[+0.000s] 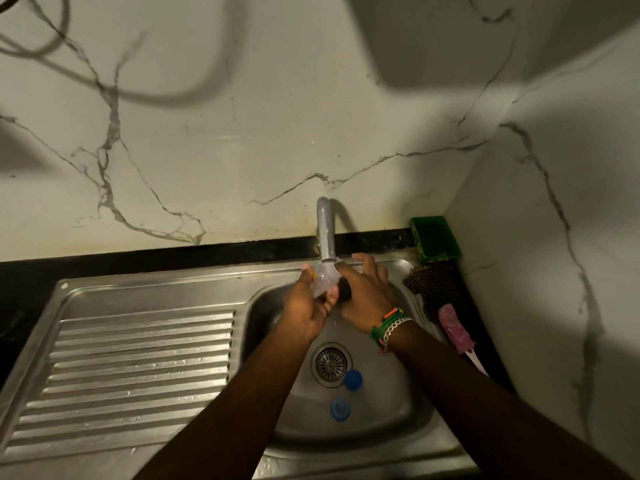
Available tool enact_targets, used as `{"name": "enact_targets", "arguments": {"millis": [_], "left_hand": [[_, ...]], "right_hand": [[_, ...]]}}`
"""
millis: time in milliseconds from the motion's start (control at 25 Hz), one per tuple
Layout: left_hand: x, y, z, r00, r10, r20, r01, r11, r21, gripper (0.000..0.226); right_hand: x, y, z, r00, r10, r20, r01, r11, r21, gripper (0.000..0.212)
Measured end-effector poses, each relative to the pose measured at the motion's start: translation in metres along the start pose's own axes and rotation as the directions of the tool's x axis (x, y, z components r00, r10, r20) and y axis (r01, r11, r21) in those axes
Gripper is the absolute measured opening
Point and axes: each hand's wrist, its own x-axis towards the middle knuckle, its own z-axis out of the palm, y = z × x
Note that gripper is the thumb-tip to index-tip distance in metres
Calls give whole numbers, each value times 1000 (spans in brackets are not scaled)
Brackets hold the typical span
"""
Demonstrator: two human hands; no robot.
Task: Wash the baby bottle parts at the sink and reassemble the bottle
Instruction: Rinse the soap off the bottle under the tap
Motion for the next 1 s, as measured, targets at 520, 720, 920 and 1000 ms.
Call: {"name": "enact_targets", "arguments": {"millis": [520, 720, 920, 1000], "left_hand": [[0, -19, -19, 992, 123, 0, -123, 992, 31, 32], [2, -7, -22, 971, 217, 102, -231, 960, 159, 38], [4, -11, -20, 983, 175, 61, -184, 961, 206, 34], [9, -9, -22, 995, 102, 8, -99, 942, 319, 54]], "right_hand": [[28, -8, 26, 952, 279, -123, -148, 775, 615, 40], [25, -9, 27, 986, 159, -39, -87, 710, 699, 21], [28, 1, 31, 980, 194, 49, -154, 572, 805, 29], [19, 4, 28, 996, -91, -17, 81, 756, 650, 24]]}}
